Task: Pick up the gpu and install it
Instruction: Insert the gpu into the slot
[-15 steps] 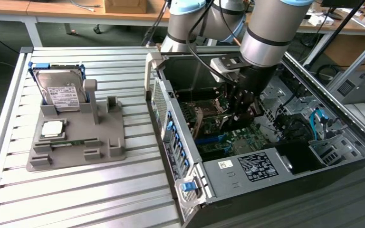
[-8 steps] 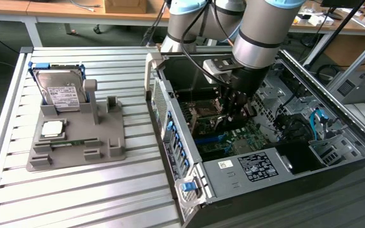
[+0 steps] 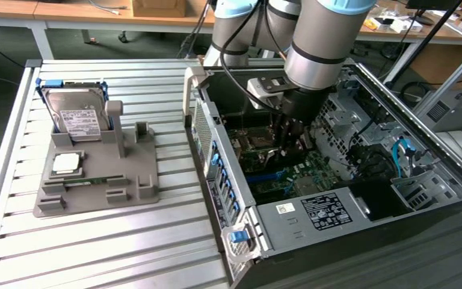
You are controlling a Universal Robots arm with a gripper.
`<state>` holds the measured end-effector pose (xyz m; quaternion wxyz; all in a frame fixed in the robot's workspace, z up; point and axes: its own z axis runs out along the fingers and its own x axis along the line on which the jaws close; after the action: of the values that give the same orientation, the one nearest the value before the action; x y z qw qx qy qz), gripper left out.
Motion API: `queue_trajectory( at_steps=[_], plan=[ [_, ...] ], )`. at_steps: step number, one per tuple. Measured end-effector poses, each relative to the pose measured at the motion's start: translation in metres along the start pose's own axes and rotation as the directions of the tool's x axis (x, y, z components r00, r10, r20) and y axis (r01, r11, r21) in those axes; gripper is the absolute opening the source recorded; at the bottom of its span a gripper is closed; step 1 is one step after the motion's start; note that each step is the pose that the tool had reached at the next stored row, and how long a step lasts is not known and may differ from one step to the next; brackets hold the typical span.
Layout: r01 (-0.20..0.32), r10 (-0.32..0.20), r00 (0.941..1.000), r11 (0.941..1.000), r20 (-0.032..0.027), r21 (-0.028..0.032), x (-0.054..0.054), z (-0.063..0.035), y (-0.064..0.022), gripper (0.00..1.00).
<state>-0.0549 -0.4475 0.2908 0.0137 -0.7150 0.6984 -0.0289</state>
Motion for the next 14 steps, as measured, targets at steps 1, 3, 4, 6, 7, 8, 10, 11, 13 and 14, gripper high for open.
queue_trajectory(
  at_steps=[1, 3, 4, 6, 7, 8, 10, 11, 13, 14],
  plan=[
    [0.000, 0.000, 1.0000, 1.0000, 0.0001, 0.0001, 0.000, 0.0006, 0.0014, 0.27],
    [0.000, 0.000, 1.0000, 1.0000, 0.0002, 0.0001, -0.001, 0.0017, 0.0030, 0.27],
    [0.000, 0.000, 1.0000, 1.0000, 0.0001, 0.0001, -0.001, 0.0023, 0.0041, 0.27],
    [0.000, 0.000, 1.0000, 1.0000, 0.0002, 0.0001, -0.001, 0.0040, 0.0077, 0.27],
    [0.000, 0.000, 1.0000, 1.0000, 0.0001, 0.0000, -0.001, 0.0050, 0.0101, 0.27],
    [0.000, 0.000, 1.0000, 1.0000, 0.0001, 0.0001, -0.001, 0.0060, 0.0113, 0.27],
    [0.000, 0.000, 1.0000, 1.0000, 0.0001, 0.0000, -0.001, 0.0082, 0.0119, 0.27],
    [0.000, 0.000, 1.0000, 1.0000, 0.0002, 0.0001, -0.001, 0.0094, 0.0120, 0.27],
    [0.000, 0.000, 1.0000, 1.0000, 0.0002, 0.0001, -0.001, 0.0130, 0.0123, 0.27],
    [0.000, 0.000, 1.0000, 1.0000, 0.0002, 0.0001, -0.001, 0.0139, 0.0126, 0.27]
  ],
)
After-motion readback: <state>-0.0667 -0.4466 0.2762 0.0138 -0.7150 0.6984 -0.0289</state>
